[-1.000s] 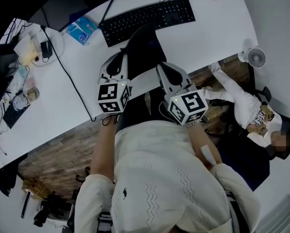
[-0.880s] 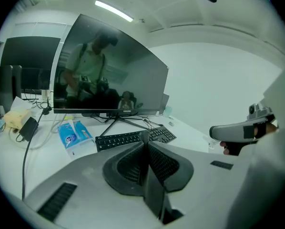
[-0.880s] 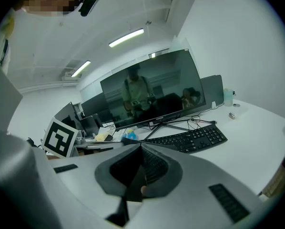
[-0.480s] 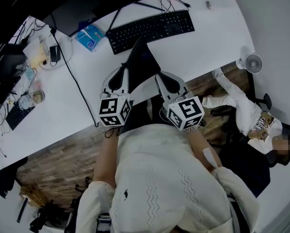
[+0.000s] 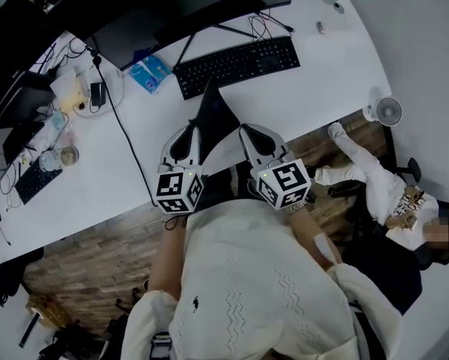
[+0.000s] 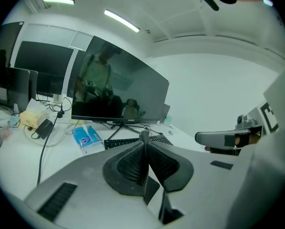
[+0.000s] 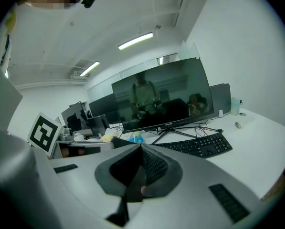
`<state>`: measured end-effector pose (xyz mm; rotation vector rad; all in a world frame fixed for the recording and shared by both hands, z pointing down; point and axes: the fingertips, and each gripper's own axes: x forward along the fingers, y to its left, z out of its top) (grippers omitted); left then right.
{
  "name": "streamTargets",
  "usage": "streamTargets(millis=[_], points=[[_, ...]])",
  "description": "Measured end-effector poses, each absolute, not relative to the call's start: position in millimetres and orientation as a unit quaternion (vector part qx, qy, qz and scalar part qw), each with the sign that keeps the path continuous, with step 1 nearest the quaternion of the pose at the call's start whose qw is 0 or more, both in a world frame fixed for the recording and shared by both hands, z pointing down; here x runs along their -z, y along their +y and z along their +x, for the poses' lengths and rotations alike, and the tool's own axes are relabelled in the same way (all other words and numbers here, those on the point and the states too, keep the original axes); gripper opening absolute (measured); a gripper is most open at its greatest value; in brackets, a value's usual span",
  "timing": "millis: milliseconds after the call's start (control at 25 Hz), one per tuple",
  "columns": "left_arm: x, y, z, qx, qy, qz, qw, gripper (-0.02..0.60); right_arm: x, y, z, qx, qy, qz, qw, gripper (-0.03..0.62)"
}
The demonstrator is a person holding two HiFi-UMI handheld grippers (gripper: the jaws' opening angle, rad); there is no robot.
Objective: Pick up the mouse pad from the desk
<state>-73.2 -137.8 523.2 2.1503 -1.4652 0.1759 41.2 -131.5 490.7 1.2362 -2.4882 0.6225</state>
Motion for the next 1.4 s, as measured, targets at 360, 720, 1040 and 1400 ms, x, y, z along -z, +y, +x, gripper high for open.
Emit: streamTargets(millis=[360, 720, 1040, 1400], points=[[-510, -128, -78, -0.050, -0.548, 0.793, 0.261, 0.031, -479, -131, 36, -0.199, -0.871, 0.430, 0.133, 0.002], [-489, -122, -79, -0.028, -0.546, 0.796, 0.259, 0.031, -470, -129, 29, -0.187, -0.878, 0.422, 0.128, 0.002], [-475, -121, -87, -0.012, -0.551, 0.795, 0.252, 0.031, -460, -128, 18, -0.172, -0.886, 0.413, 0.122, 0.002], [-453, -123, -94, 0.015, -0.547, 0.805, 0.227, 0.029, -445, -141, 23, -0.145, -0.885, 0.427, 0.114, 0.002]])
